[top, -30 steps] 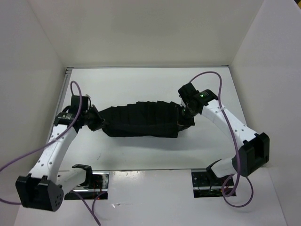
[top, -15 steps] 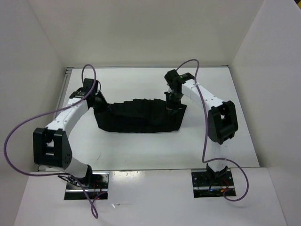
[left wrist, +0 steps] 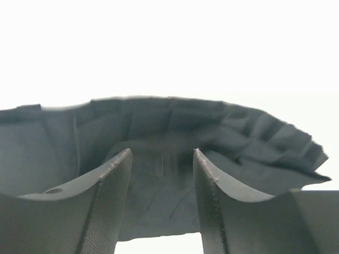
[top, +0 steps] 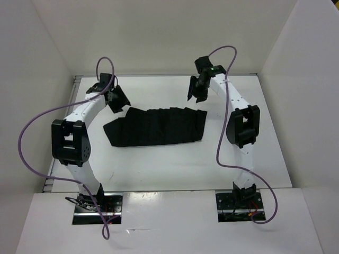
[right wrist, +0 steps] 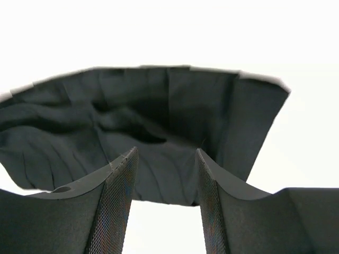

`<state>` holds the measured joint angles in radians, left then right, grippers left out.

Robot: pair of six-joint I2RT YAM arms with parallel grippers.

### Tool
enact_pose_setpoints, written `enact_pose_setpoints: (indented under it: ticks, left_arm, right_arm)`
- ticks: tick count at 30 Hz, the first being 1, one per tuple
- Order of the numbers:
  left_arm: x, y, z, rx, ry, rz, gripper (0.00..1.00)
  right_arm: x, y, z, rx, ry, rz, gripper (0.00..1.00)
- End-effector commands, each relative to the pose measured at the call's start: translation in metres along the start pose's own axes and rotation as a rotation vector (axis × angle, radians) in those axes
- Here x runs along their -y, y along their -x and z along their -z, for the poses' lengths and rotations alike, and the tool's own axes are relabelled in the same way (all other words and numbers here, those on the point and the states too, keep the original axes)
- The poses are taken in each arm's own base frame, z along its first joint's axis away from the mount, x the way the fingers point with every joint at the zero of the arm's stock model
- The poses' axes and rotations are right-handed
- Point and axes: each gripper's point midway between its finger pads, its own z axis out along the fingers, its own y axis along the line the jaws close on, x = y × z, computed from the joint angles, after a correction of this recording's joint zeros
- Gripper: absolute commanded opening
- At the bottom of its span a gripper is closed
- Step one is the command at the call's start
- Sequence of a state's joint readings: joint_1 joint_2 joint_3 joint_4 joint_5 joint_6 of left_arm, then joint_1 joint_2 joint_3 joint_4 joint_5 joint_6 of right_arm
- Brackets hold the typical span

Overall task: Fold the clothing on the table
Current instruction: Fold the skirt

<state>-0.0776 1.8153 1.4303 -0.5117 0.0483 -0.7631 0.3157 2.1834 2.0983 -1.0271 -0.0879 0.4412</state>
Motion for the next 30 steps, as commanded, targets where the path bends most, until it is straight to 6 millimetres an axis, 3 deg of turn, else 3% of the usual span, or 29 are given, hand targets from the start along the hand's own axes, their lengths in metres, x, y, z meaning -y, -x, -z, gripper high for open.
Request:
enact_pose_setpoints:
  ticks: [1,2,3,5,6,7,8,9,10,12,14,16,18,19,22,25,30]
  left_arm:
    - [0.021,0.046,0.031,0.158,-0.049,0.002,0.59]
    - [0.023,0.055,0.047,0.208,-0.05,0.002,0.59]
    - [0.022,0.057,0.052,0.229,-0.051,0.003,0.59]
    - [0.014,0.055,0.061,0.249,-0.027,-0.003,0.59]
    - [0.014,0.057,0.071,0.273,-0.03,-0.011,0.56]
    - [0.011,0.054,0.073,0.272,-0.026,-0.029,0.53]
    - [0.012,0.048,0.078,0.259,-0.046,-0.046,0.33]
    - [0.012,0.028,0.069,0.182,-0.083,-0.066,0.14]
    - [0.013,0.019,0.067,0.144,-0.106,-0.069,0.0]
    - [0.032,-0.012,0.062,0.057,-0.19,-0.133,0.0]
    - [0.03,-0.041,0.04,-0.018,-0.195,-0.154,0.0]
    - [0.026,-0.063,0.022,-0.078,-0.17,-0.15,0.0]
    - [0.019,-0.068,0.009,-0.08,-0.121,-0.157,0.0]
    - [0.003,-0.07,-0.001,-0.08,-0.05,-0.154,0.0]
    - [-0.015,-0.081,-0.016,-0.096,0.027,-0.161,0.0]
    - [-0.034,-0.093,-0.029,-0.135,0.102,-0.133,0.0]
    - [-0.056,-0.108,-0.034,-0.169,0.184,-0.109,0.0]
  right_arm:
    - [-0.009,0.051,0.042,0.226,0.009,-0.017,0.53]
    - [-0.006,0.052,0.049,0.242,-0.005,-0.019,0.53]
    - [-0.007,0.057,0.069,0.304,-0.014,-0.015,0.54]
    - [0.0,0.049,0.072,0.305,-0.029,-0.007,0.56]
    - [0.001,0.046,0.083,0.317,-0.025,0.008,0.56]
    - [0.007,0.031,0.075,0.272,-0.033,0.019,0.56]
    - [0.003,0.026,0.075,0.27,-0.018,0.028,0.54]
    - [0.002,0.021,0.083,0.281,0.0,0.044,0.52]
    - [0.0,-0.001,0.07,0.218,0.03,0.058,0.5]
    - [-0.006,-0.021,0.057,0.176,0.086,0.087,0.41]
    - [-0.02,-0.038,0.047,0.119,0.148,0.118,0.34]
    - [-0.024,-0.057,0.027,0.047,0.153,0.132,0.34]
    - [-0.026,-0.064,0.015,0.018,0.144,0.139,0.41]
    - [-0.025,-0.065,0.007,0.008,0.139,0.138,0.45]
    - [-0.03,-0.07,-0.006,-0.013,0.164,0.168,0.45]
    - [-0.022,-0.084,-0.033,-0.081,0.139,0.159,0.44]
    - [-0.005,-0.093,-0.08,-0.144,0.06,0.16,0.44]
